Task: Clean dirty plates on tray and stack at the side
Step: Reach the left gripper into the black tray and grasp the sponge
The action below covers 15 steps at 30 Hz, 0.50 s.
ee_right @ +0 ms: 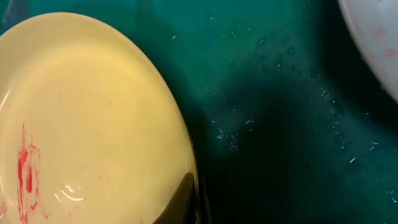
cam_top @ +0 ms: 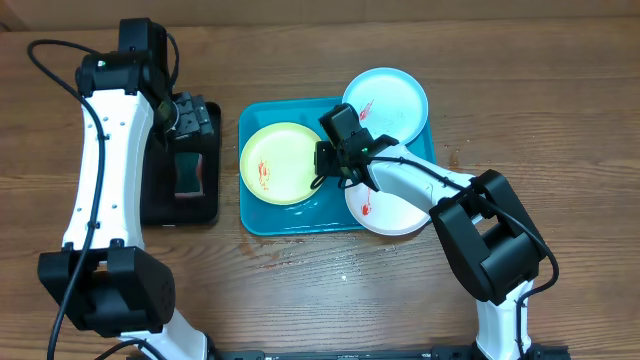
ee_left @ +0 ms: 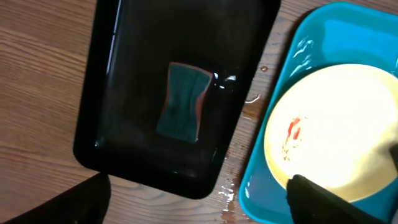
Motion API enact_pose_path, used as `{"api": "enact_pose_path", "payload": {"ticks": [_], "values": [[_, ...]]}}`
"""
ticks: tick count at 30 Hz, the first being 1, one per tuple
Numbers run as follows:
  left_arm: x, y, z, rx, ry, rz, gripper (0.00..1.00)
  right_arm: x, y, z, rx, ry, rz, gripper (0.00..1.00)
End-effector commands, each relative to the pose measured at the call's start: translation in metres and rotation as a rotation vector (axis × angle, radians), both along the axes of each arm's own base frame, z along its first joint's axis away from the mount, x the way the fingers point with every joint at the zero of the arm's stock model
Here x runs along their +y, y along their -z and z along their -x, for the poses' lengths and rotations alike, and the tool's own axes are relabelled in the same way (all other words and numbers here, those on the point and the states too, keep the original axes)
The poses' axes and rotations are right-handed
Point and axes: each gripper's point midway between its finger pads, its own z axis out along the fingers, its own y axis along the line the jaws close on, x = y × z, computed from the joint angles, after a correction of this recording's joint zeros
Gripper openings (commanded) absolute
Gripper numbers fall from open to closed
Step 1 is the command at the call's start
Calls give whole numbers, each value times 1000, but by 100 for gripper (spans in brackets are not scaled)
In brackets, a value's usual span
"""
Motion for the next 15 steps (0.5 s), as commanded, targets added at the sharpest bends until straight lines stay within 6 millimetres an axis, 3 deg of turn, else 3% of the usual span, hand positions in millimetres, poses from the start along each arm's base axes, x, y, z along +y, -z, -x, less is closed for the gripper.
{"api": "enact_pose_path", "payload": {"ticks": [1, 7, 15], "values": [[11, 18, -2, 58, 9, -71, 84, 2, 3, 2, 17, 0, 3, 4], [19, 54, -7, 157, 70, -80, 79, 0, 5, 6, 35, 0, 16, 4], [26, 129, 0, 365, 141, -14, 57, -2, 7, 8, 47, 0, 26, 4]]}}
